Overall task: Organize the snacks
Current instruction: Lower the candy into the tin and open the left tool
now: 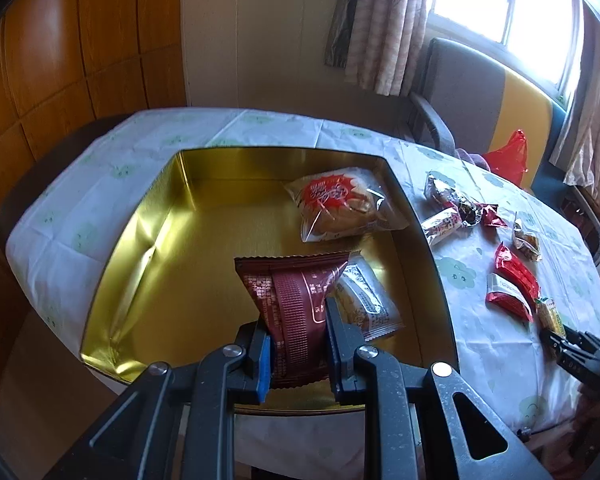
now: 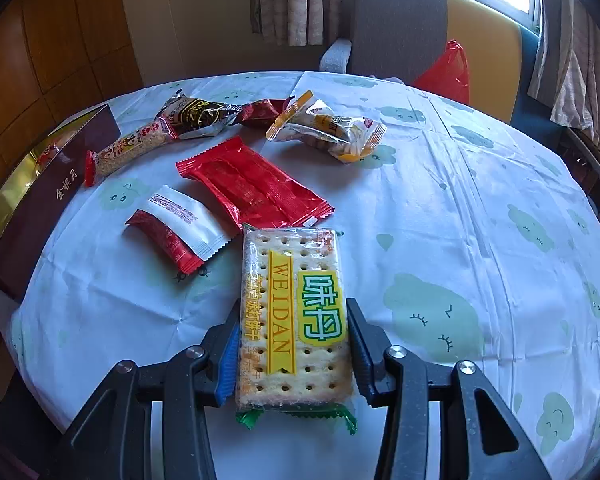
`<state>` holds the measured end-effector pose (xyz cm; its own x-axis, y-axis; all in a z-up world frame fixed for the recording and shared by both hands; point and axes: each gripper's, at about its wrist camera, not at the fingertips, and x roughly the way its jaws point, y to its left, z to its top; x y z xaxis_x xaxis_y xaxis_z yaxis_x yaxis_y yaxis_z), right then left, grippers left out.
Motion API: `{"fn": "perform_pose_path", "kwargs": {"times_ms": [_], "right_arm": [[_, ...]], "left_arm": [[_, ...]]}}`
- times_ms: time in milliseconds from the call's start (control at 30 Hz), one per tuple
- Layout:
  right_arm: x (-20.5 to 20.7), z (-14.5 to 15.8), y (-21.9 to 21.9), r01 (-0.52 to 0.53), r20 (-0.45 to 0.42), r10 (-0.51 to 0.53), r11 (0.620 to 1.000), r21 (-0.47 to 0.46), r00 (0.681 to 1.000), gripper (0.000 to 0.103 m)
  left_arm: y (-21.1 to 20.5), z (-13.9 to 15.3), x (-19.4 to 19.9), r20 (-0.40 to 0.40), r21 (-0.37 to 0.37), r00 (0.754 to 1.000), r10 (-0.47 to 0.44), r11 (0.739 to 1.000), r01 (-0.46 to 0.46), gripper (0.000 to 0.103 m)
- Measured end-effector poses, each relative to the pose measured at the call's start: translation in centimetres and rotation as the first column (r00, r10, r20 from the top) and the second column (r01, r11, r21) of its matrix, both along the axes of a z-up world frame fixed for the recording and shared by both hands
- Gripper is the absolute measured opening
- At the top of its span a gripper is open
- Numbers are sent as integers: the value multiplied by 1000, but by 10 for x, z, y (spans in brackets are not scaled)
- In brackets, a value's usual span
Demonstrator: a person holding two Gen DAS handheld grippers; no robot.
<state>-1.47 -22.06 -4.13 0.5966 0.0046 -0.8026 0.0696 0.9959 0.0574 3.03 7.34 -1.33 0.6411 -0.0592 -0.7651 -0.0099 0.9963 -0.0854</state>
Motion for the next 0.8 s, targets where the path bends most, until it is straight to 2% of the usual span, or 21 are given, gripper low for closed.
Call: {"fn": "perform_pose_path", "kwargs": {"times_ms": [300,500,733,767,800], "right_arm": [[-2,0,1,4,18,-4,1000,-3,1000,48],[-2,1,0,5,20,-5,1000,-1,1000,48],[-2,0,1,6,18,-6,1000,-5,1000,48],[-1,0,1,7,17,-7,1000,-6,1000,48],[-1,0,1,7,15,-7,1000,-7,1000,48]], "left_arm": [[25,-7,55,-102,-102,993,50,993,-60,22],[34,-12,115,-138,-84,986,91,991,-103,22],[37,-31,167,-150,-16,980,134,990,-138,23],[37,-35,172,-151,-10,980,131,991,-134,24],[37,-37,175,-153,-3,979,134,991,-136,31]]}}
